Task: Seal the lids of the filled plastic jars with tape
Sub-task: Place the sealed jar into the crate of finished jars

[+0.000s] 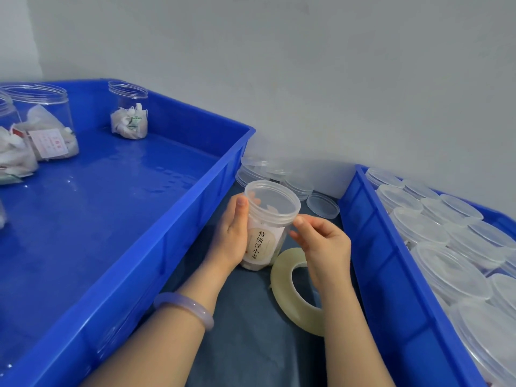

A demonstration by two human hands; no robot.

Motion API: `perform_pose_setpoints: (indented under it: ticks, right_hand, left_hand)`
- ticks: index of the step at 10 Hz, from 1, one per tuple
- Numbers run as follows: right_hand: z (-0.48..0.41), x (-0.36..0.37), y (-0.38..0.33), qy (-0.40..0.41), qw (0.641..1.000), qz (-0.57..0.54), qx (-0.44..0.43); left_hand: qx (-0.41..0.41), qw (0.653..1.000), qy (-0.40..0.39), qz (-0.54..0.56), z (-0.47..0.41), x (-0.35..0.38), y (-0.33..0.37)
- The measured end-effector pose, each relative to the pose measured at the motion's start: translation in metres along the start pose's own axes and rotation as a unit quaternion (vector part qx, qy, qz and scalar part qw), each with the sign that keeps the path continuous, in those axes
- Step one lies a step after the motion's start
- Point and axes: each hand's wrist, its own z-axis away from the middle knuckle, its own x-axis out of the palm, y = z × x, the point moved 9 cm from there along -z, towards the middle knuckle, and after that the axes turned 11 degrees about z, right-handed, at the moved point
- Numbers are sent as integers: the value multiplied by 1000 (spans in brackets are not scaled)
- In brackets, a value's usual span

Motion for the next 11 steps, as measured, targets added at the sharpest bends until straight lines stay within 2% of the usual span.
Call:
perform_pose_setpoints:
  ticks: [1, 2, 3, 4, 5, 6, 7, 9, 11]
  right_hand:
    - [0, 10, 4, -59, 995, -81, 21]
    - [5, 21, 9, -85, 975, -193, 64]
    - [5, 13, 11, -26, 980, -180, 82]
    - [3, -4, -11, 117, 986, -91, 70]
    - [20, 10, -20, 129, 978, -143, 85]
    - [19, 40, -32, 107, 993, 1, -43]
    - [16, 36, -30, 154, 986, 27, -61]
    - [19, 37, -25, 158, 987, 24, -28]
    - [35, 37, -36, 100, 990, 86, 47]
  left_hand:
    - [-31, 999, -21, 29, -1, 2, -5]
    - [-43, 996, -22, 78, 0, 5, -5]
    - [-42, 994, -27, 99, 1, 8, 0]
    - [-23, 994, -16, 107, -5, 8, 18]
    - [3, 998, -3, 55, -10, 18, 41]
    - [47, 995, 67, -53, -2, 21, 51]
    - [83, 991, 95, -51, 3, 18, 54]
    - [96, 993, 63, -34, 5, 14, 48]
    - [-1, 996, 88, -24, 12, 12, 40]
